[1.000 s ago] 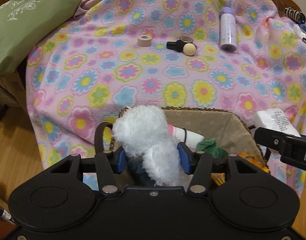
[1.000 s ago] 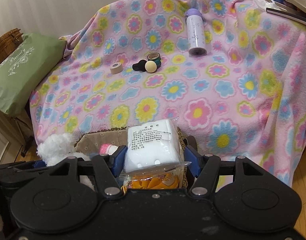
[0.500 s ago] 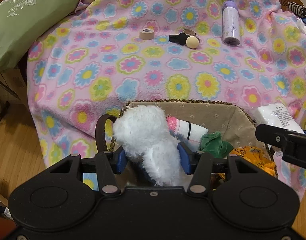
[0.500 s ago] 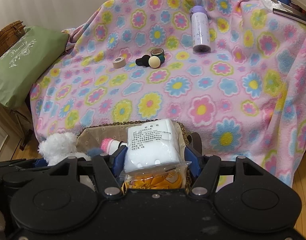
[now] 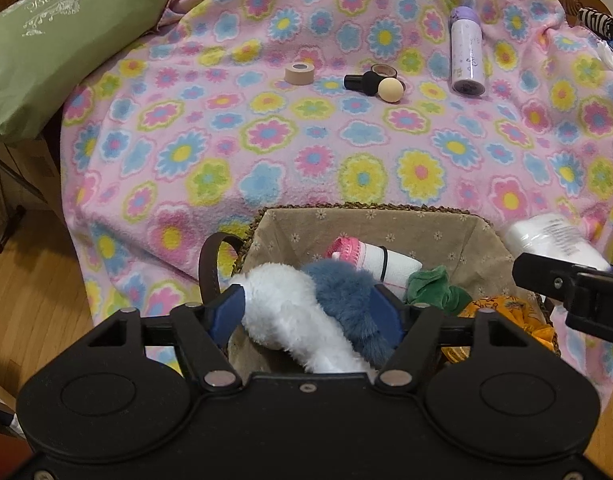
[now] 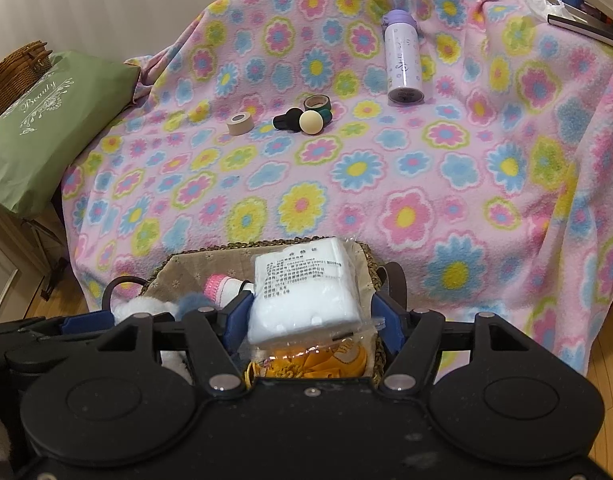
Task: Organize soft objects
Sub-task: 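Lower the plush into the basket and open the left tool while the right tool releases the cotton pack, then lift both tools out of the basket and move toward the tape and sponges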
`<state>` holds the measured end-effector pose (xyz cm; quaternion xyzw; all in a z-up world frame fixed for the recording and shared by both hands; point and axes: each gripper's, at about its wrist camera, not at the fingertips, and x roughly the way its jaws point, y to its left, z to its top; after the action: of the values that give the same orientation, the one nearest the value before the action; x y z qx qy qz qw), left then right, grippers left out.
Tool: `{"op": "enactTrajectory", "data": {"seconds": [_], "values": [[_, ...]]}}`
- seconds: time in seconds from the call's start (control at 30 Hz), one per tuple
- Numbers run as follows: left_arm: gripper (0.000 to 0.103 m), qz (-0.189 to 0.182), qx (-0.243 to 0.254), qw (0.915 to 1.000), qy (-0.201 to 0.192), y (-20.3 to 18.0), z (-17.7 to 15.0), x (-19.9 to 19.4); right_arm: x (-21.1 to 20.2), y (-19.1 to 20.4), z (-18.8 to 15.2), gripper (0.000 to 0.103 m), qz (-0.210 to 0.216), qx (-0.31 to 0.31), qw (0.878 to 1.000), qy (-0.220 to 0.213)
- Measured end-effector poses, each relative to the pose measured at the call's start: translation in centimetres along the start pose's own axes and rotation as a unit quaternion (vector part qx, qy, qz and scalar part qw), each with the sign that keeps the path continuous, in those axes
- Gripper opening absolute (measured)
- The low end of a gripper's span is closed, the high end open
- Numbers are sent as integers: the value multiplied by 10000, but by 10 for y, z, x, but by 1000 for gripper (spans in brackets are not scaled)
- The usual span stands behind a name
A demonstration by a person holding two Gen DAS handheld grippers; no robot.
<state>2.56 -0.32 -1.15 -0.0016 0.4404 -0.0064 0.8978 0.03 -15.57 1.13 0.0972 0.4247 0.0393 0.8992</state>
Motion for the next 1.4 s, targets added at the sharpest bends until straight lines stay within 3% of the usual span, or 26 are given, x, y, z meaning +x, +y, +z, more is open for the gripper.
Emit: {"op": "enactTrajectory", "data": {"seconds": [0.4, 1.4], "values": [[74, 13, 19, 10000, -13, 0, 0, 1, -2, 2, -2, 74, -7, -13, 10000, -33], [75, -22, -3, 9999, 118, 0, -1, 5, 3, -1, -6, 76, -38, -24, 10000, 26]]}}
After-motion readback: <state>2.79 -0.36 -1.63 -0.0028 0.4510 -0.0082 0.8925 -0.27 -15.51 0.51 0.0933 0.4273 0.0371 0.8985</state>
